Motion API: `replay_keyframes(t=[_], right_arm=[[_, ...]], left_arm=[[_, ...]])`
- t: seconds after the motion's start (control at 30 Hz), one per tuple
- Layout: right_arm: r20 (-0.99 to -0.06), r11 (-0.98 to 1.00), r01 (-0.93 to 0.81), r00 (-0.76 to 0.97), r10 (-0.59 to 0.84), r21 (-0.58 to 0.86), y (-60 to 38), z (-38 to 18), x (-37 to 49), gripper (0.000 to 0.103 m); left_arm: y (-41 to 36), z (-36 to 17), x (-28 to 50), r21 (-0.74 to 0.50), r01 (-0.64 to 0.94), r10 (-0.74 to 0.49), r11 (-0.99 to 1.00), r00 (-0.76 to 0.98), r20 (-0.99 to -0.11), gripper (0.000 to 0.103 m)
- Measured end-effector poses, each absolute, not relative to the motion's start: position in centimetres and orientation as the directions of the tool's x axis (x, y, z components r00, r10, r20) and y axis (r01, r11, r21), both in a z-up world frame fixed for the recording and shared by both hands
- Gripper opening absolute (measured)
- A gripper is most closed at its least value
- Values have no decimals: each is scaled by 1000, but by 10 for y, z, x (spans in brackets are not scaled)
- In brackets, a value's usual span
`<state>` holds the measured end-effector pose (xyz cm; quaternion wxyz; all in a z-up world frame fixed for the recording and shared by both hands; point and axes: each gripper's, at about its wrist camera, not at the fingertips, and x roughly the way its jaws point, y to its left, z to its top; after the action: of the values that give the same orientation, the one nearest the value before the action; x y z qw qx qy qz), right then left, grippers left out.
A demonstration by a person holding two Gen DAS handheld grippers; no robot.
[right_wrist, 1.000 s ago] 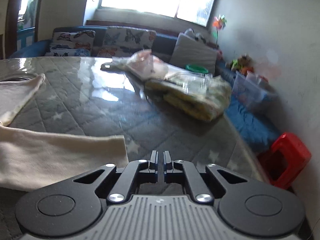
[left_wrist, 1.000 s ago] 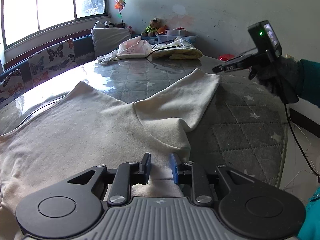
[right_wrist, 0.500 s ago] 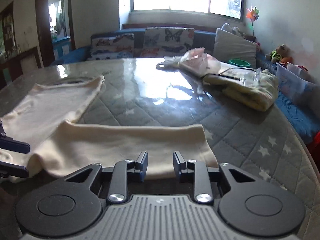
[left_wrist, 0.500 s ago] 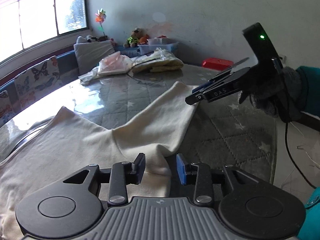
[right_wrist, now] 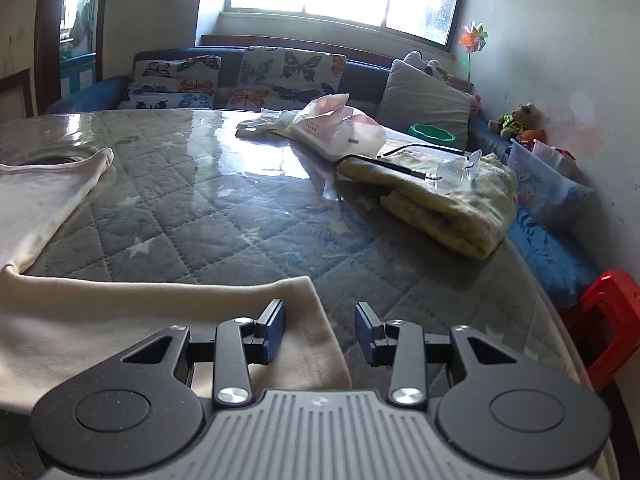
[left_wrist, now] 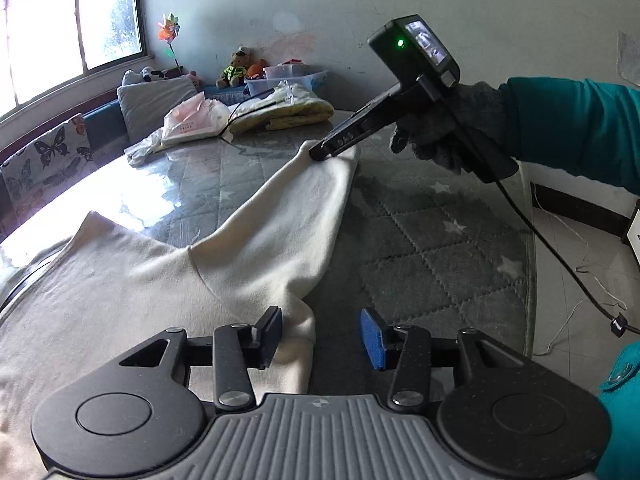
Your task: Fold clothes
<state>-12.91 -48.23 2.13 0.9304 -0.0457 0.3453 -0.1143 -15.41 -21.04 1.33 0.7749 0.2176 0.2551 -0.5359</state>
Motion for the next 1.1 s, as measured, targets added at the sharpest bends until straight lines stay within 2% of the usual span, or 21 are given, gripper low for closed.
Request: replay_keyframes(t=[0.1,0.2,0.37,0.53,0.73,0.87,1.1], right_arm=[[-609,974,151,760,-225,-170,-470,30,-135,39],[-590,979,112,784,-192,-169,-456,40,-141,44],[-620,992,27,778,-99,-124,-435,37,-131,46],[-648,996,59,756,-92,-72,-439,20,-115,50],[-630,994,72,768,-111,-88,-431,34,-123,50],[-602,997,-6,797,-40,-74,-403,48,-133,56],[-570,970,-240,800,187,-19,-319,57,-130,70]], left_arm=[[-212,17,-153,57,941,-737,334,298,-606,52],[-221,14,-151,42,944,-736,328,283,-614,52],[-230,8,-157,38,952,-737,303,259,-624,56],[-226,8,-163,23,953,-743,304,251,-621,57],[-189,23,-165,-12,909,-756,418,340,-560,57],[-144,32,-153,-53,810,-699,585,470,-539,58],[-82,36,-105,-76,581,-517,810,649,-558,58]])
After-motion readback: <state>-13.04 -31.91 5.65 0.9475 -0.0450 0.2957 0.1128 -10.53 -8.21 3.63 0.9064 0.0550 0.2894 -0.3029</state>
